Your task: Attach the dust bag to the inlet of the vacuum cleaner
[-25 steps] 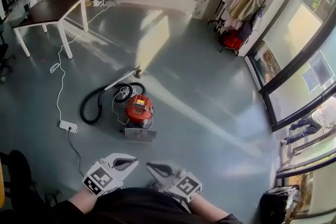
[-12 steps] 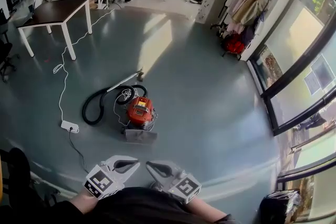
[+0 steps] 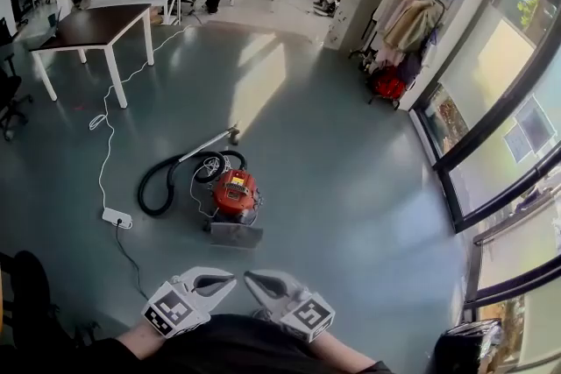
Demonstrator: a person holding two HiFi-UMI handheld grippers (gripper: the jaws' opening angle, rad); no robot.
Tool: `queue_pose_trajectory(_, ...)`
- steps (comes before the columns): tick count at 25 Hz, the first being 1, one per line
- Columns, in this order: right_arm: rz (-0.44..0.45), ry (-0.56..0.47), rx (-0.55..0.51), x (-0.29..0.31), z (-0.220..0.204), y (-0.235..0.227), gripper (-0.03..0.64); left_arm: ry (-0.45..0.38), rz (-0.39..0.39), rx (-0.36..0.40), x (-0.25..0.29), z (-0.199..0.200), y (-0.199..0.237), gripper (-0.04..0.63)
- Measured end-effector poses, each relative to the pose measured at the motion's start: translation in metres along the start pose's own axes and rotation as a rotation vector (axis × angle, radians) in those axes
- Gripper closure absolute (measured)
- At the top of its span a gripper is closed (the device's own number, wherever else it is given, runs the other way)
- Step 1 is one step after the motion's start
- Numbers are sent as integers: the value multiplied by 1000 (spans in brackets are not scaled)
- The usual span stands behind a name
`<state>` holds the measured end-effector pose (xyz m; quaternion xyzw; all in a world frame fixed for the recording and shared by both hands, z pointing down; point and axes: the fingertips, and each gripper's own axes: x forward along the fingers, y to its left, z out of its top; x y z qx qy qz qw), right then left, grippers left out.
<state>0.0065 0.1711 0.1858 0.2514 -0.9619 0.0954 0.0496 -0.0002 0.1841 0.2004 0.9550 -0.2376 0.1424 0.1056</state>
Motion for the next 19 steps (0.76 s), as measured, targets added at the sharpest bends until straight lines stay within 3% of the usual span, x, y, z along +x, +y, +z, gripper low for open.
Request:
queue_pose_trajectory(5, -33, 27, 3, -4, -20, -6, 623, 0, 7, 13, -4, -1, -2, 578)
queue_pose_trajectory(13, -11, 19, -2, -3, -12, 3, 623, 6, 17, 15, -6, -4, -6, 578)
queue_pose_trajectory(19, -50, 57, -9, -3, -12, -4, 623, 9, 19, 17, -8, -2, -6, 578)
